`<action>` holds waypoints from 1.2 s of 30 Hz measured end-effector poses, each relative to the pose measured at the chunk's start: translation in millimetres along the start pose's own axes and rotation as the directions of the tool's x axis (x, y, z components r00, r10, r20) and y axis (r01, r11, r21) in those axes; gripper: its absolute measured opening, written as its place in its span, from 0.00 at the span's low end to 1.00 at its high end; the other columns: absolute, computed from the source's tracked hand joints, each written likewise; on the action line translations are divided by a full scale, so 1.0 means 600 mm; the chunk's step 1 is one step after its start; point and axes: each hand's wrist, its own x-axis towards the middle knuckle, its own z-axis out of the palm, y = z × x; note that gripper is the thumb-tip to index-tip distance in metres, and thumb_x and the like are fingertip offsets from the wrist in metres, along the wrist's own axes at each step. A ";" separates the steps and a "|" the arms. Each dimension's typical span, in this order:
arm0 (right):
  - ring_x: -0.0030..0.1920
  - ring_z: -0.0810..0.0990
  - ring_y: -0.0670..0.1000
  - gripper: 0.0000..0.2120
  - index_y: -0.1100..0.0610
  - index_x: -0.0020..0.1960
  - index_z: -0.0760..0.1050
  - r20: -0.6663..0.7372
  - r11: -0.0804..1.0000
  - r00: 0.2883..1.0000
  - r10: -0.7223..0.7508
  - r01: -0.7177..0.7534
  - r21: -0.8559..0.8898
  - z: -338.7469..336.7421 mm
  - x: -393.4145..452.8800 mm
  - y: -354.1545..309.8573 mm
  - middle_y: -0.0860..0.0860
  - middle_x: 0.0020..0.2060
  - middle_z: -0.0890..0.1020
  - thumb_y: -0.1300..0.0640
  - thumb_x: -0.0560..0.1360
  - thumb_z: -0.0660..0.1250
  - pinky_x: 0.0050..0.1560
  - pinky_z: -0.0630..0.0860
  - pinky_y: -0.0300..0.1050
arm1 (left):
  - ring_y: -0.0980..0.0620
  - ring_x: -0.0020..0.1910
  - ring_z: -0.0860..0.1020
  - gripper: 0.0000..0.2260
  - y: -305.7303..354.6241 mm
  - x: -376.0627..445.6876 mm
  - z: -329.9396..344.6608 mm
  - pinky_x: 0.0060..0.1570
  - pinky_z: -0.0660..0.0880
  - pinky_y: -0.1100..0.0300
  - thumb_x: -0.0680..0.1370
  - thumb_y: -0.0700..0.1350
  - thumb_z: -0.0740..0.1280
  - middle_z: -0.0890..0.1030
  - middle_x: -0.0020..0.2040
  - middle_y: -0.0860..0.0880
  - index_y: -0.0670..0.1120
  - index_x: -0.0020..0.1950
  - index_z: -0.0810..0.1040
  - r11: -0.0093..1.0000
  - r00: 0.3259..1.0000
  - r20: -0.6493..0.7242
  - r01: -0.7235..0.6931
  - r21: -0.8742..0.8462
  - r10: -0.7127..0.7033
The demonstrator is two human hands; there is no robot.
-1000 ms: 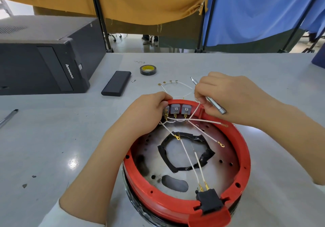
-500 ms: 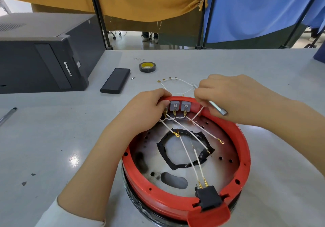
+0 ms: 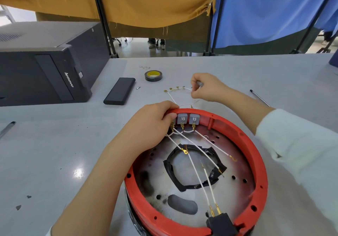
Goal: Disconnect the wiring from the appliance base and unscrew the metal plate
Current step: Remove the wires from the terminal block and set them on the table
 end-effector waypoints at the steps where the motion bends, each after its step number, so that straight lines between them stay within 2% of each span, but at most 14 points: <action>1: 0.43 0.77 0.52 0.11 0.50 0.38 0.69 0.007 0.999 1.000 0.006 -0.006 -0.035 0.007 0.010 0.000 0.52 0.43 0.79 0.66 0.68 0.66 0.41 0.78 0.48 | 0.57 0.49 0.75 0.12 0.000 0.000 0.000 0.47 0.69 0.62 0.81 0.48 0.58 0.79 0.51 0.57 0.57 0.62 0.74 1.000 1.000 0.001 -0.002 -0.003 0.002; 4: 0.45 0.77 0.54 0.11 0.49 0.38 0.70 0.024 0.996 1.000 0.019 -0.017 -0.088 0.019 0.023 0.003 0.47 0.38 0.75 0.65 0.69 0.66 0.46 0.77 0.50 | 0.57 0.51 0.75 0.12 0.001 -0.002 0.001 0.48 0.68 0.63 0.81 0.48 0.58 0.79 0.53 0.57 0.57 0.62 0.74 1.000 1.000 -0.001 -0.007 0.007 0.007; 8: 0.48 0.78 0.55 0.10 0.52 0.42 0.72 -0.008 0.996 1.000 0.013 -0.014 -0.092 0.014 0.015 0.014 0.50 0.43 0.77 0.65 0.69 0.67 0.50 0.78 0.52 | 0.56 0.52 0.75 0.12 0.000 0.000 0.001 0.49 0.69 0.62 0.81 0.48 0.58 0.80 0.53 0.56 0.57 0.63 0.73 1.000 1.000 -0.003 -0.001 0.006 0.001; 10: 0.44 0.78 0.53 0.08 0.53 0.42 0.72 -0.061 1.000 0.998 0.003 -0.005 -0.024 0.000 0.000 0.010 0.51 0.40 0.76 0.66 0.70 0.66 0.41 0.78 0.46 | 0.56 0.52 0.75 0.12 0.000 0.000 0.002 0.49 0.69 0.62 0.81 0.48 0.58 0.79 0.54 0.56 0.57 0.63 0.73 1.000 1.000 -0.003 0.006 0.009 -0.006; 12: 0.37 0.75 0.50 0.08 0.52 0.40 0.71 -0.106 0.998 0.994 -0.012 0.019 0.067 -0.017 -0.023 -0.003 0.53 0.38 0.75 0.64 0.73 0.66 0.29 0.72 0.36 | 0.55 0.53 0.75 0.12 -0.001 0.001 0.002 0.48 0.68 0.62 0.81 0.48 0.58 0.79 0.55 0.56 0.57 0.63 0.73 1.000 1.000 -0.005 0.006 0.014 -0.006; 14: 0.36 0.76 0.49 0.08 0.51 0.41 0.70 -0.096 0.989 0.994 -0.043 0.055 0.134 -0.028 -0.055 -0.021 0.52 0.39 0.77 0.61 0.74 0.66 0.24 0.70 0.33 | 0.55 0.53 0.74 0.13 -0.001 0.001 0.002 0.47 0.67 0.63 0.81 0.48 0.58 0.79 0.55 0.55 0.56 0.64 0.73 1.000 1.000 -0.007 0.002 0.024 -0.002; 18: 0.36 0.74 0.41 0.06 0.46 0.42 0.69 -0.036 0.981 0.982 -0.184 0.186 0.051 -0.021 -0.127 -0.058 0.43 0.38 0.76 0.51 0.76 0.66 0.34 0.71 0.35 | 0.56 0.49 0.73 0.13 -0.001 0.005 0.004 0.46 0.65 0.63 0.81 0.47 0.58 0.79 0.56 0.53 0.55 0.64 0.73 0.999 1.000 -0.005 -0.007 0.049 0.007; 22: 0.34 0.73 0.38 0.03 0.49 0.49 0.68 0.053 0.973 0.972 -0.229 0.229 0.011 0.000 -0.174 -0.062 0.43 0.36 0.74 0.53 0.78 0.62 0.33 0.65 0.32 | 0.55 0.63 0.71 0.14 0.000 0.003 0.003 0.60 0.65 0.64 0.80 0.45 0.60 0.73 0.65 0.52 0.51 0.66 0.73 1.000 0.996 -0.089 -0.011 -0.007 0.011; 25: 0.36 0.73 0.43 0.04 0.49 0.49 0.66 0.067 0.973 0.974 -0.217 0.221 -0.065 0.002 -0.193 -0.055 0.44 0.36 0.74 0.53 0.79 0.61 0.36 0.67 0.41 | 0.56 0.63 0.70 0.14 0.005 -0.003 -0.004 0.60 0.63 0.66 0.80 0.44 0.61 0.71 0.66 0.53 0.51 0.65 0.73 0.996 0.981 -0.192 -0.021 -0.091 0.003; 27: 0.36 0.72 0.44 0.04 0.49 0.49 0.65 0.045 0.979 0.981 -0.191 0.194 -0.070 0.000 -0.203 -0.052 0.44 0.37 0.75 0.53 0.79 0.61 0.36 0.68 0.44 | 0.57 0.60 0.72 0.13 0.009 -0.007 -0.004 0.55 0.64 0.67 0.80 0.46 0.61 0.74 0.63 0.54 0.53 0.63 0.75 0.995 0.987 -0.162 0.000 -0.098 -0.015; 29: 0.38 0.74 0.46 0.05 0.49 0.49 0.65 0.025 0.986 0.988 -0.153 0.154 -0.057 -0.002 -0.213 -0.046 0.45 0.38 0.77 0.53 0.79 0.62 0.39 0.70 0.46 | 0.57 0.52 0.74 0.11 0.016 -0.010 0.000 0.46 0.67 0.67 0.80 0.47 0.60 0.78 0.56 0.54 0.54 0.60 0.77 0.998 0.997 -0.068 0.023 -0.063 -0.027; 31: 0.40 0.75 0.46 0.05 0.48 0.48 0.65 0.002 0.992 0.992 -0.124 0.124 -0.032 -0.003 -0.221 -0.039 0.46 0.40 0.78 0.52 0.78 0.63 0.39 0.69 0.43 | 0.56 0.45 0.73 0.10 0.022 -0.012 0.005 0.39 0.66 0.68 0.80 0.49 0.59 0.79 0.50 0.55 0.54 0.57 0.78 1.000 1.000 0.010 0.016 -0.003 -0.015; 34: 0.38 0.74 0.41 0.07 0.46 0.47 0.65 -0.026 0.995 0.995 -0.101 0.101 -0.020 -0.007 -0.226 -0.034 0.43 0.41 0.76 0.52 0.78 0.64 0.35 0.65 0.36 | 0.56 0.51 0.74 0.10 0.022 -0.015 0.003 0.46 0.66 0.64 0.81 0.50 0.59 0.79 0.53 0.56 0.55 0.58 0.78 1.000 0.998 0.057 0.016 -0.009 -0.016; 36: 0.41 0.75 0.44 0.06 0.47 0.48 0.65 -0.019 0.995 0.996 -0.089 0.088 -0.041 -0.007 -0.224 -0.035 0.44 0.42 0.77 0.52 0.78 0.64 0.38 0.69 0.40 | 0.57 0.55 0.73 0.11 0.018 -0.015 0.000 0.51 0.65 0.64 0.81 0.50 0.59 0.78 0.57 0.57 0.56 0.60 0.77 0.999 0.995 0.094 0.020 -0.029 -0.017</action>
